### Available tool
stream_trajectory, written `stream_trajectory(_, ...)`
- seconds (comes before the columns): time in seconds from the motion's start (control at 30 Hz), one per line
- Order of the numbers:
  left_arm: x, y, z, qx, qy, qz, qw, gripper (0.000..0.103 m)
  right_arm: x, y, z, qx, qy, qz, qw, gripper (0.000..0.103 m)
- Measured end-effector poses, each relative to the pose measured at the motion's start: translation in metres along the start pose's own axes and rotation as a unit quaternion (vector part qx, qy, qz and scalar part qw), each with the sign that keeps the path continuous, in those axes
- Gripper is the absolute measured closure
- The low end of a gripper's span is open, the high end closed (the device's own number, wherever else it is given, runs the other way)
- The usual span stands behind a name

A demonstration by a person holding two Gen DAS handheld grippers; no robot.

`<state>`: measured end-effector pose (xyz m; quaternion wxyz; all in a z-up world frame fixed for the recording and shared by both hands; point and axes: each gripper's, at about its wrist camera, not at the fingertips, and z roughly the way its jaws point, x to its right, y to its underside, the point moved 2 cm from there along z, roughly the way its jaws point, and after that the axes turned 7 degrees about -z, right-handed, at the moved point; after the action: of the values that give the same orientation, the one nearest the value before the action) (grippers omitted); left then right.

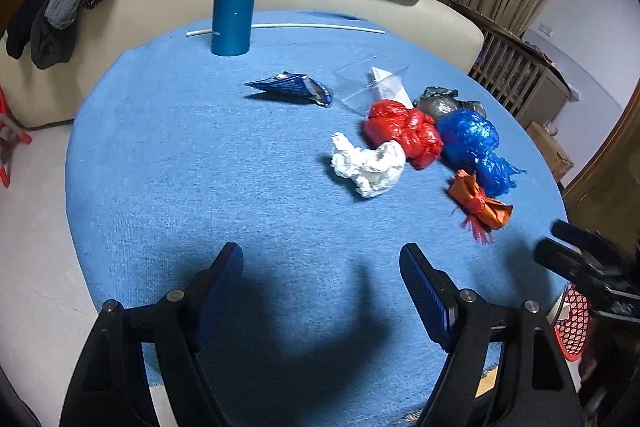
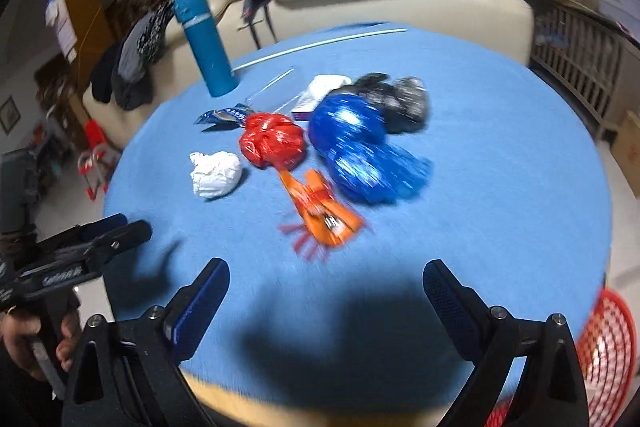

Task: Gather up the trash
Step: 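Return both tools to the table above the bags, then grasp the orange bag with the right tool while the left tool grasps the white tissue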

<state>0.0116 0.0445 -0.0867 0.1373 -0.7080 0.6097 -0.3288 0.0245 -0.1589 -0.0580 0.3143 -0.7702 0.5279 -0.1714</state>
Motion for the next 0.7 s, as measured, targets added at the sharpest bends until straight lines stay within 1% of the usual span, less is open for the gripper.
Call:
stream_trajectory(0.1, -0.004, -0.005, 0.003, 0.000, 0.005, -0.006, 1.0000, 0.022, -0.006, -0.014, 0.025, -0.019, 0.002, -0.020, 1.000, 0.004)
stream_trajectory(0.23, -0.003, -0.014, 0.009, -0.001, 0.015, -0.006, 0.9999, 0.022, -0.006, -0.024, 0.051, -0.039, 0.012, -0.027, 0.999, 0.006)
stream_trajectory(0.27, -0.002, -0.017, 0.011, -0.001, 0.017, -0.005, 0.9998, 0.022, -0.005, -0.026, 0.055, -0.041, 0.015, -0.027, 0.999, 0.013)
stream_trajectory(0.3, 0.001, -0.020, 0.014, -0.002, 0.020, -0.004, 0.9998, 0.022, -0.005, -0.027, 0.060, -0.044, 0.017, -0.028, 0.998, 0.032)
stream_trajectory(0.33, 0.003, -0.023, 0.016, -0.002, 0.023, -0.002, 0.9997, 0.022, -0.005, -0.028, 0.064, -0.050, 0.017, -0.029, 0.998, 0.043)
stream_trajectory(0.37, 0.007, -0.027, 0.019, -0.001, 0.026, 0.002, 0.9997, 0.022, -0.005, -0.029, 0.069, -0.055, 0.017, -0.030, 0.998, 0.066)
stream_trajectory(0.43, 0.015, -0.032, 0.024, -0.003, 0.030, 0.010, 0.9995, 0.022, -0.006, -0.029, 0.074, -0.056, 0.017, -0.033, 0.998, 0.066)
stream_trajectory(0.5, 0.025, -0.038, 0.032, -0.008, 0.035, 0.021, 0.9991, 0.022, -0.006, -0.029, 0.073, -0.053, 0.013, -0.031, 0.998, 0.070)
stream_trajectory(0.63, 0.048, -0.049, 0.050, -0.018, 0.045, 0.048, 0.9977, 0.022, -0.001, -0.023, 0.067, -0.048, 0.003, -0.013, 0.999, 0.071)
stream_trajectory(0.7, 0.055, -0.052, 0.062, -0.022, 0.036, 0.060, 0.9973, 0.022, 0.005, -0.017, 0.060, -0.045, -0.002, 0.001, 0.999, 0.071)
